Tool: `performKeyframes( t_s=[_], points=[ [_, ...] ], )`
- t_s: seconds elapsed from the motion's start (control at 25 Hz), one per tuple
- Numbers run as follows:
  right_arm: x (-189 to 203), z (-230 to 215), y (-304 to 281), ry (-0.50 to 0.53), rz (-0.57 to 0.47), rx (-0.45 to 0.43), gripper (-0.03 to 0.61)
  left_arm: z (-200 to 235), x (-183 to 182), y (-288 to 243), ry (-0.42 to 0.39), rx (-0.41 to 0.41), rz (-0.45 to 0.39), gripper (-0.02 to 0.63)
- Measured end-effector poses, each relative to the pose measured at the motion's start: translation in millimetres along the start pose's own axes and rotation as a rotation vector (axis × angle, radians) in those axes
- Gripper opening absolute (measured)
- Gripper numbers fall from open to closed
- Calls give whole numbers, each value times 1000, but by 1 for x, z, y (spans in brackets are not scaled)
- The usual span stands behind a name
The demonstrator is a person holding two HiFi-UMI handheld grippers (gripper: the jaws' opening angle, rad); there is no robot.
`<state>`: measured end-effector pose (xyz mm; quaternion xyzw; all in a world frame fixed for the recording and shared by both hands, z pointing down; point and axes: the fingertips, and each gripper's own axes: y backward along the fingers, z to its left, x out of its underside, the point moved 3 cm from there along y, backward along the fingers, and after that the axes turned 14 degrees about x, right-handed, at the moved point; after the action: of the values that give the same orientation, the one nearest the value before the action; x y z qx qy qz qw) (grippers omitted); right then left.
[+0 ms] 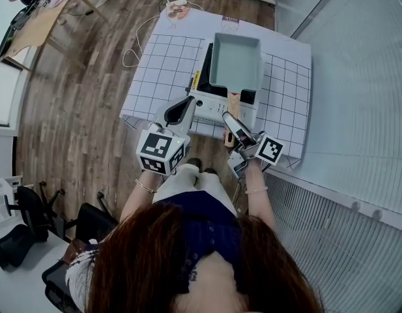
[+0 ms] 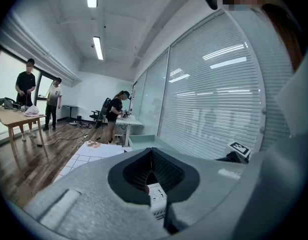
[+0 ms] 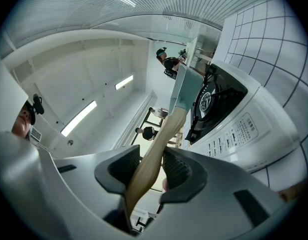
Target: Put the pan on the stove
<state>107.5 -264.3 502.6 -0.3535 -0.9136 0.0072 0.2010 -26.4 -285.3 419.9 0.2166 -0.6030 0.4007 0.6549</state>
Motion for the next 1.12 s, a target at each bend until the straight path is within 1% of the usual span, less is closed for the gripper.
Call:
performKeyframes(
  t_s=[1.12],
  points=[
    [7, -21, -13, -42, 7, 34, 153, 4, 7, -2, 6, -3, 28, 11]
  ],
)
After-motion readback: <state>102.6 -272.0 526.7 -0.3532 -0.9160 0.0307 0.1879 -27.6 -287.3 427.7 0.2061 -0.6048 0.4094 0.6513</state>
